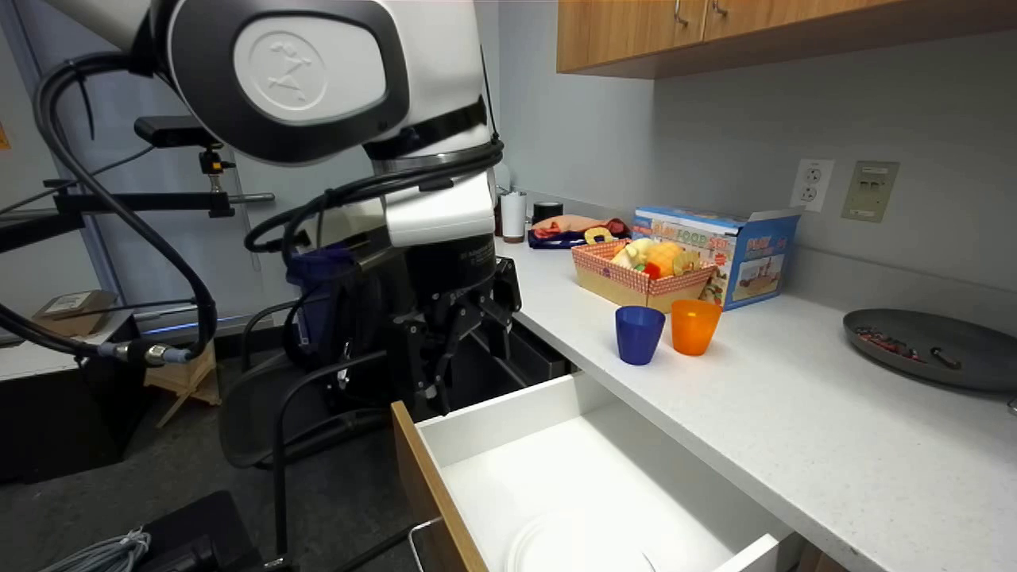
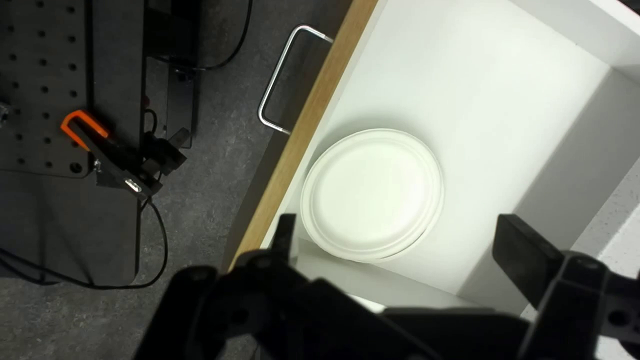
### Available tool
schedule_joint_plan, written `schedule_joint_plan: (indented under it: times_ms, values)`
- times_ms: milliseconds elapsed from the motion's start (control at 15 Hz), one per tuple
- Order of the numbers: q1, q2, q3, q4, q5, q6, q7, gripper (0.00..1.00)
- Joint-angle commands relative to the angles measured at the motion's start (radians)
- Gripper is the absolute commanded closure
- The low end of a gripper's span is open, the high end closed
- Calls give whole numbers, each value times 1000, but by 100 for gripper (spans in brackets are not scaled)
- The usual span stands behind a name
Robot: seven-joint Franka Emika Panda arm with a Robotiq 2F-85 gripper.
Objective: Open the drawer on the left
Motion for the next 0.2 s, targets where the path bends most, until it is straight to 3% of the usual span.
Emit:
schedule_joint_plan:
  times_ms: [0, 133]
  values:
    - [-28, 0, 29, 1, 21, -2, -16, 0]
    - [-28, 0, 29, 1, 21, -2, -16, 0]
